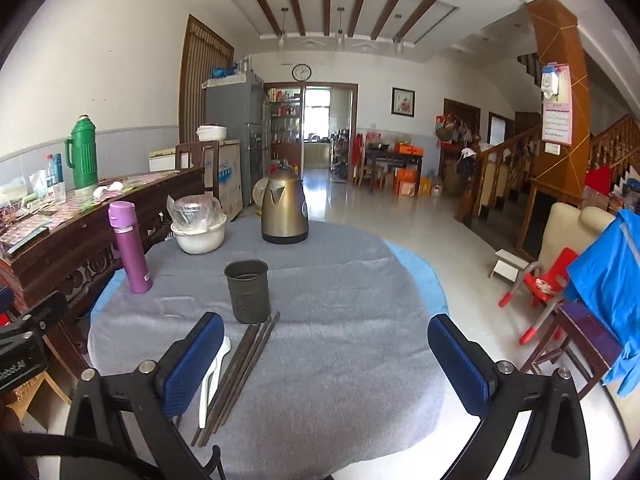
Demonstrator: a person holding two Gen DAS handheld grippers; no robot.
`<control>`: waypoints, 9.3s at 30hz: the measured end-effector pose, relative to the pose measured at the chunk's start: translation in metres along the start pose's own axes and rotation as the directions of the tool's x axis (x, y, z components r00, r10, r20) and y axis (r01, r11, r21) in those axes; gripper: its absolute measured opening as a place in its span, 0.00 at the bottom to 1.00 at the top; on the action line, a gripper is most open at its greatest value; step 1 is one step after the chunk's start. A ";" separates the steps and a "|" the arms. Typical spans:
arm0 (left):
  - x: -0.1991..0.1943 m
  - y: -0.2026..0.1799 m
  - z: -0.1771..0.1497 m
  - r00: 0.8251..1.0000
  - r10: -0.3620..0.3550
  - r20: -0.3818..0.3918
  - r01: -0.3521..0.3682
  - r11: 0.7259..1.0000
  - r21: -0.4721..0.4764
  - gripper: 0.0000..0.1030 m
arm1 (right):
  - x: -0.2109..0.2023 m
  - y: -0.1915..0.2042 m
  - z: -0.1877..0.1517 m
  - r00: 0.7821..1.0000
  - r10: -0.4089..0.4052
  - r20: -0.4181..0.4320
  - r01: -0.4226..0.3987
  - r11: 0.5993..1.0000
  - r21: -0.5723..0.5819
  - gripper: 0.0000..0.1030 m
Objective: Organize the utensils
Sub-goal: 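Move both tools toward the dark brown chopsticks beside the white spoons, then close the left tool on one chopstick while the right tool grasps another chopstick, then lift both chopsticks over the dark gray cup and open both tools to drop them, then withdraw both open tools back over the remaining spoons and chopsticks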
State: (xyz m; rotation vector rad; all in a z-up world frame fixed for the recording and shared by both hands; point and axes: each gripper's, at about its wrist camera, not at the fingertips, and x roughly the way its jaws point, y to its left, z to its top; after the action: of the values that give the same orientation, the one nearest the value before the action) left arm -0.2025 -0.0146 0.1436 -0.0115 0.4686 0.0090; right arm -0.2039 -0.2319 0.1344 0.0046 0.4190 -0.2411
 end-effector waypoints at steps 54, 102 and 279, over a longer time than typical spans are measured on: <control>0.033 0.010 -0.030 0.990 0.108 -0.096 -0.096 0.988 0.123 1.00 | 0.003 0.010 -0.009 0.995 0.102 0.013 -0.102 0.987 0.126 1.00; 0.243 0.003 -0.051 0.848 -0.082 -0.523 0.104 0.994 0.012 1.00 | 0.203 0.021 -0.018 0.918 0.287 -0.273 -0.259 0.957 0.134 0.99; 0.287 -0.092 -0.065 0.737 -0.101 -0.668 0.270 0.951 0.154 0.68 | 0.307 0.018 -0.047 0.795 0.469 -0.385 -0.304 0.857 0.417 0.66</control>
State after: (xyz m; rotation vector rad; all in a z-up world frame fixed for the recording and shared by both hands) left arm 0.0258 -0.1060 -0.0432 0.1868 1.1787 -0.2630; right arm 0.0529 -0.2829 -0.0326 0.4974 0.8545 0.1155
